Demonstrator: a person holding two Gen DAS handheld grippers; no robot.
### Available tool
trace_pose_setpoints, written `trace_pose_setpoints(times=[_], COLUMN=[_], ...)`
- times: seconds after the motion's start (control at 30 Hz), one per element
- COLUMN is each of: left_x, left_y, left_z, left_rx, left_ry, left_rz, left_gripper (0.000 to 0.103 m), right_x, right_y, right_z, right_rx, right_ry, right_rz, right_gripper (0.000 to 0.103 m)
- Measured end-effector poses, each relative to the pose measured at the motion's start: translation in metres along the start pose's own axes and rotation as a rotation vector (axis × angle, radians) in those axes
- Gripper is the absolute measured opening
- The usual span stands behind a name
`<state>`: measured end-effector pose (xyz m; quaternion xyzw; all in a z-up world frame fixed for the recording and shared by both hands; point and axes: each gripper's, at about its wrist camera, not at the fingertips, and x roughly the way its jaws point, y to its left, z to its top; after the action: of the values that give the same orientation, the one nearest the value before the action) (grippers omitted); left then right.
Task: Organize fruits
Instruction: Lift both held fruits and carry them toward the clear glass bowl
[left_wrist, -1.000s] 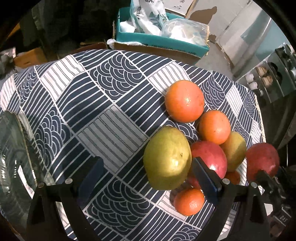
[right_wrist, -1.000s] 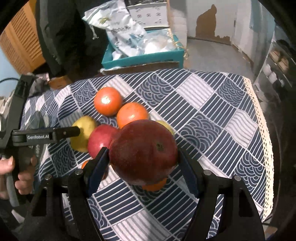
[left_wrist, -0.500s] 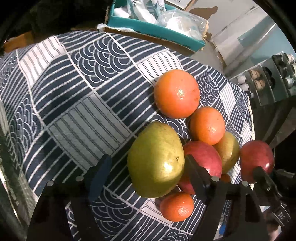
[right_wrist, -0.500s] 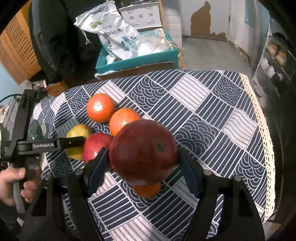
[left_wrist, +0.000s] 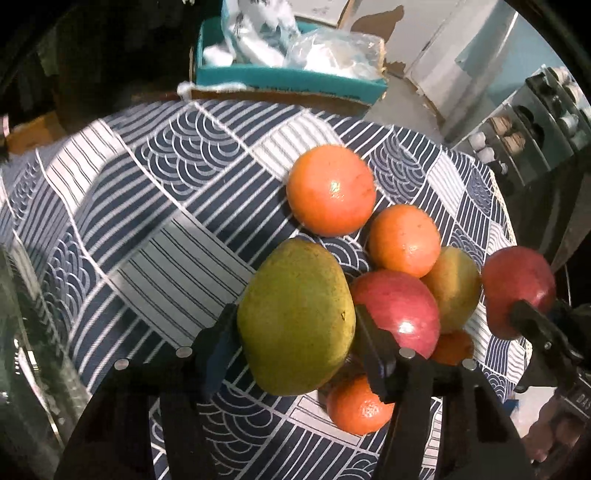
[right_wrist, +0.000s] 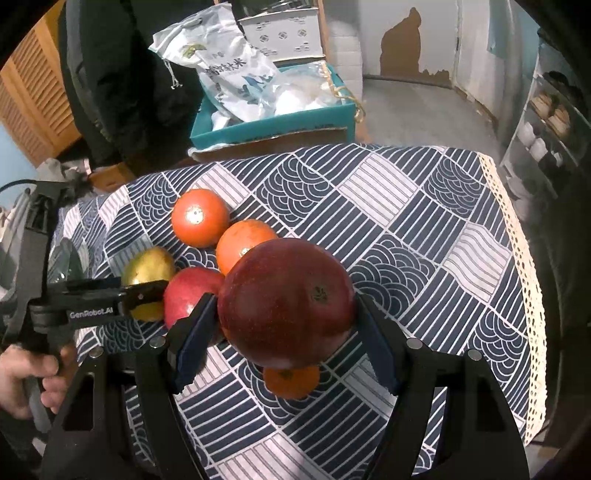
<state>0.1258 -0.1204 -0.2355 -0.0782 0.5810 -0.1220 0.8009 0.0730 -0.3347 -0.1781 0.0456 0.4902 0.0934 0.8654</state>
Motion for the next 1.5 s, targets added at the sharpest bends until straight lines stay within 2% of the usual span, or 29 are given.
trace_pose_setpoints(times=[0.33, 0.93, 1.5], left_x=[-0.037, -0.103, -0.164], left_y=[-0.003, 0.005, 0.030], left_z=[-0.003, -0.015, -0.030], left_rx=[0.043, 0.047, 0.037], left_ry=[-0.077, -0.195, -0.295], left_rz=[0.065, 0.088, 0.111], left_gripper=[0.063, 0.063, 0.063], right_x=[-0.010, -0.043, -0.067], right_y=[0.012, 0.046, 0.095], right_z=[0.003, 0.016, 0.028], right_rx=[-0.030, -0.095, -0.164], right_ry=[-0.035, -0.126, -0.187], right_rz=[-0.001, 0.016, 0.094], right_gripper=[0.075, 0.075, 0.075])
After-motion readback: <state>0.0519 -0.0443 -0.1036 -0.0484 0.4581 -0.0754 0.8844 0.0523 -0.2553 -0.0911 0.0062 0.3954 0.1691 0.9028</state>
